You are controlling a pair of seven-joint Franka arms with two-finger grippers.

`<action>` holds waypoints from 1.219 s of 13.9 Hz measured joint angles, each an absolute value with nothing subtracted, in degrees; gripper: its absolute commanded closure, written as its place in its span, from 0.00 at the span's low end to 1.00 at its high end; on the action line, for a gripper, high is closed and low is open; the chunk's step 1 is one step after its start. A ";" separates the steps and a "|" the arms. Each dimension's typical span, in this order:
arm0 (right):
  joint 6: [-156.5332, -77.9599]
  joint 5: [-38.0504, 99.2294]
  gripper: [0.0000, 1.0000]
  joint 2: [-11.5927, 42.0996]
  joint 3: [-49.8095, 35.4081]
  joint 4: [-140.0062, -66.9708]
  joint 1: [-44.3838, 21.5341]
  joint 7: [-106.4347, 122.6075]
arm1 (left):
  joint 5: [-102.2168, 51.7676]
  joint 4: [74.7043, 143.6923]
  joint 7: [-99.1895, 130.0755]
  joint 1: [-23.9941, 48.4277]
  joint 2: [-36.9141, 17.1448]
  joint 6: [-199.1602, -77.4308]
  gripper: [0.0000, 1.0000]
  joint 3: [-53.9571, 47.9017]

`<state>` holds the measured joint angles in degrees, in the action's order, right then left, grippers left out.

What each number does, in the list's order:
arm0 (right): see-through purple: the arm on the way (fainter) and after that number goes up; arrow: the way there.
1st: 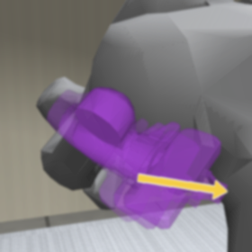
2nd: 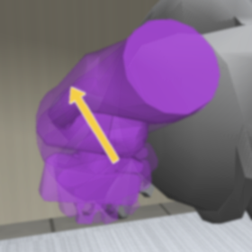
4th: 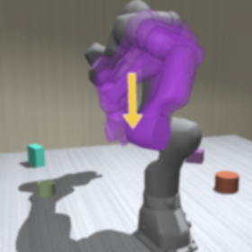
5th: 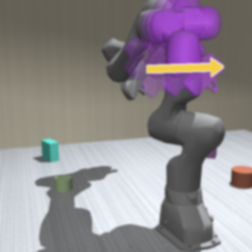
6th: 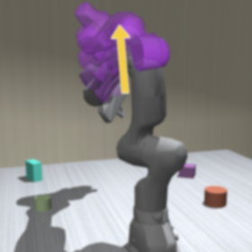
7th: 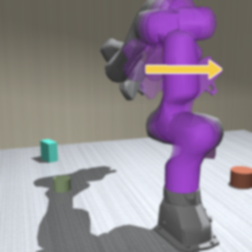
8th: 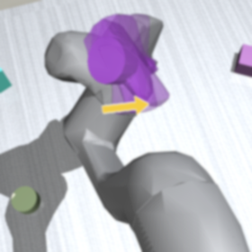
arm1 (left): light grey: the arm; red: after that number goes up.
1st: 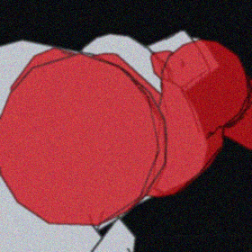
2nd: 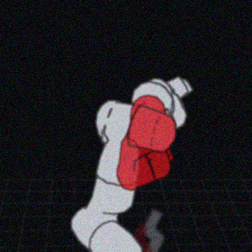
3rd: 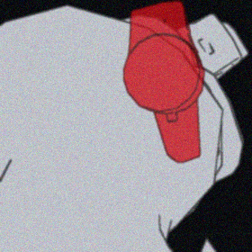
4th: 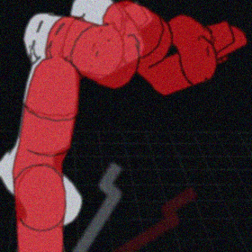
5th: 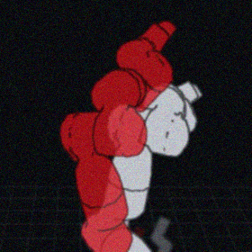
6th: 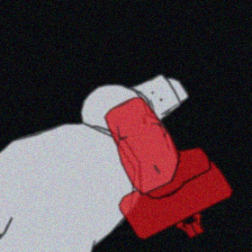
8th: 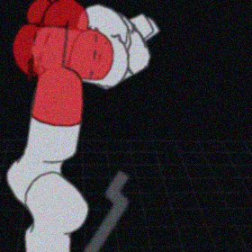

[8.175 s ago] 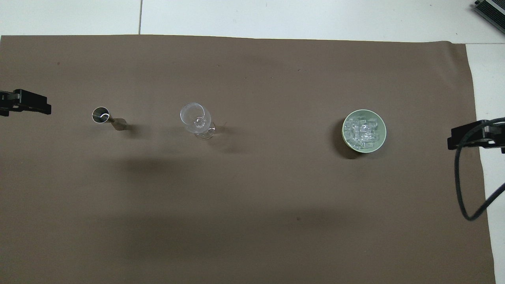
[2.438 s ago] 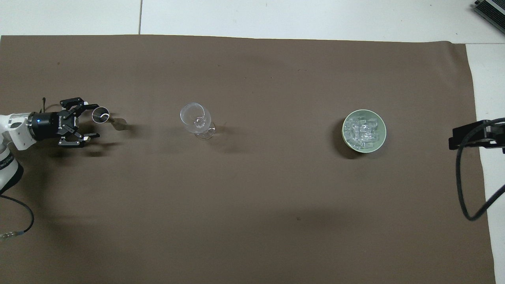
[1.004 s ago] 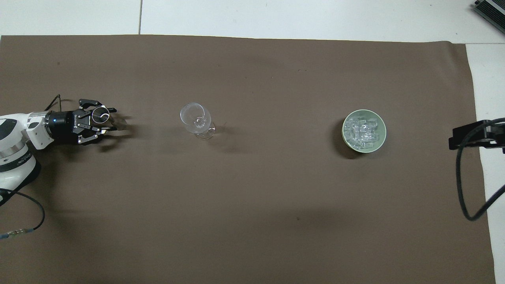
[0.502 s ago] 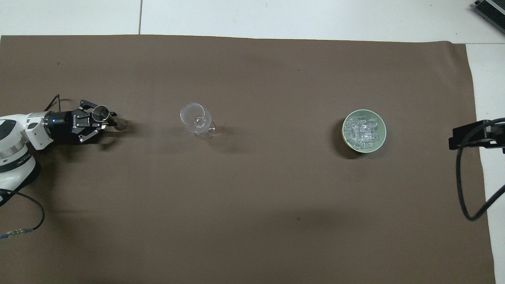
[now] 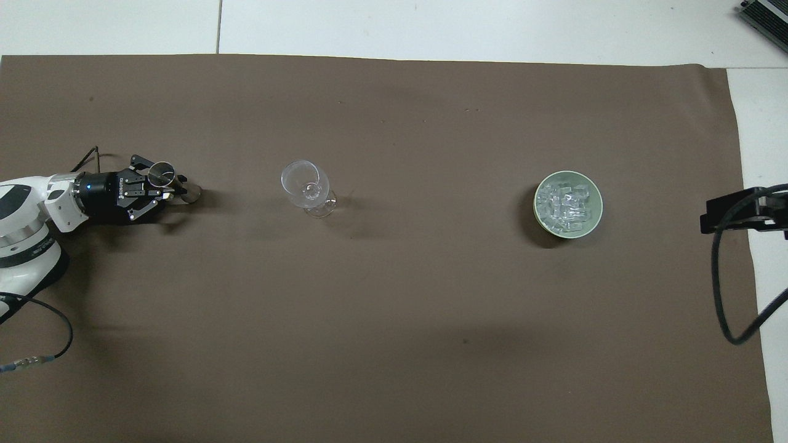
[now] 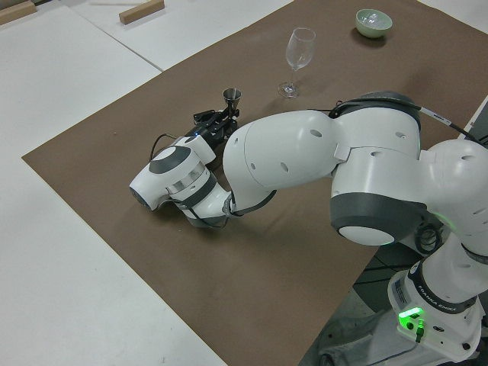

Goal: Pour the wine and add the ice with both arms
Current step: 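Reach the left gripper toward the small silver metal cup, then close the left gripper around the silver cup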

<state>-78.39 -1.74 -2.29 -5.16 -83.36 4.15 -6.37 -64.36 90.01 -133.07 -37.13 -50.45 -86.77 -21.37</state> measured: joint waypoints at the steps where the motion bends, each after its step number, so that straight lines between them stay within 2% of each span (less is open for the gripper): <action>1: -78.39 -1.74 0.00 -2.29 -5.16 -83.36 4.15 -6.37 | -64.47 89.97 -133.07 -37.15 -50.46 -86.39 1.00 -21.90; 5: -78.39 -1.74 0.00 -2.29 -5.16 -83.36 4.15 -6.37 | -64.52 87.90 -132.75 -37.16 -49.76 -85.43 1.00 -25.59; 8: -78.39 -1.74 0.00 -2.29 -5.16 -83.36 4.15 -6.37 | -64.43 87.32 -128.76 -36.76 -47.01 -84.37 1.00 -26.52; 13: -78.39 -1.74 0.00 -2.29 -5.16 -83.36 4.15 -6.37 | -64.33 87.31 -124.82 -32.21 -41.76 -85.25 1.00 -26.67; 17: -78.39 -1.74 0.00 -2.30 -5.16 -83.36 4.15 -6.37 | -64.09 87.35 -123.96 -28.83 -39.81 -87.76 1.00 -26.70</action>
